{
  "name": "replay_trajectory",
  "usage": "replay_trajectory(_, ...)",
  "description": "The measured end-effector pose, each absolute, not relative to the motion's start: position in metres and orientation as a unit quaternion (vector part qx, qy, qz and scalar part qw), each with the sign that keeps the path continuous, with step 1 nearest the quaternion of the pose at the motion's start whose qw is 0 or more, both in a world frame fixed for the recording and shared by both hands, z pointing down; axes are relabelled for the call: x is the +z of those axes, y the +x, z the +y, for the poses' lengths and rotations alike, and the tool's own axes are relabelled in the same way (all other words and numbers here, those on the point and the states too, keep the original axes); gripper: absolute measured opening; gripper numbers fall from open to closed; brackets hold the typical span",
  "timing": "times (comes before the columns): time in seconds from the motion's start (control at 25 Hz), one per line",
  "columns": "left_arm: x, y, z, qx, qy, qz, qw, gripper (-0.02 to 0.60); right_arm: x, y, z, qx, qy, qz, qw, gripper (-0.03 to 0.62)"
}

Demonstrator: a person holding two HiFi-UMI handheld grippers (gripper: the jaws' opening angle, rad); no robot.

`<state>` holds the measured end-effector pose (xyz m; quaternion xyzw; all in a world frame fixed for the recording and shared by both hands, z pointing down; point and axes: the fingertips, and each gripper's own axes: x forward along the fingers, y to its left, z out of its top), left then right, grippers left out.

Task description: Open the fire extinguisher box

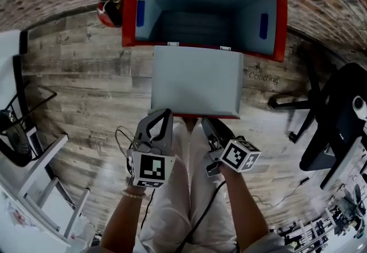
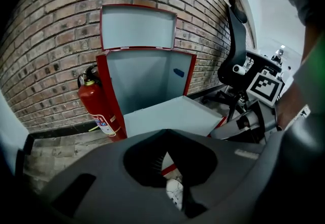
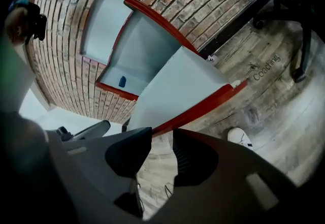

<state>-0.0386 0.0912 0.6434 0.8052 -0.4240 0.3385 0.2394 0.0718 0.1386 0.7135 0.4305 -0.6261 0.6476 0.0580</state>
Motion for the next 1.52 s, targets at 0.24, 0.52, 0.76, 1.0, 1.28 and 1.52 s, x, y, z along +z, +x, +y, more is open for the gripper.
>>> replay_trajectory(0.24, 0.659, -0.038, 0.08, 0.34, 0.808, -0.424, 0.227, -0.002, 0.739, 0.07, 0.147, 0.627, 0.418, -0.651, 0.09, 0.137)
replay_trajectory(0.52, 0.672, -0.032, 0.062, 0.333, 0.812, -0.425, 0.22, -0.002, 0.778, 0.069, 0.15, 0.611, 0.411, -0.664, 0.134, 0.146)
replay_trajectory(0.76, 0.685, -0.021, 0.057, 0.329, 0.825, -0.407, 0.214, -0.002, 0.816, 0.07, 0.146, 0.605, 0.415, -0.662, 0.152, 0.146)
replay_trajectory(1.0, 0.698, -0.03, 0.052, 0.346, 0.83, -0.391, 0.197, -0.002, 0.847, 0.069, 0.139, 0.597, 0.431, -0.657, 0.162, 0.143)
replay_trajectory(1.28, 0.711, -0.04, 0.044, 0.345, 0.831, -0.39, 0.196, -0.002, 0.881, 0.07, 0.126, 0.591, 0.434, -0.653, 0.189, 0.14)
replay_trajectory(1.52, 0.716, -0.045, 0.03, 0.337, 0.832, -0.396, 0.192, -0.002, 0.914, 0.075, 0.11, 0.581, 0.455, -0.639, 0.219, 0.107)
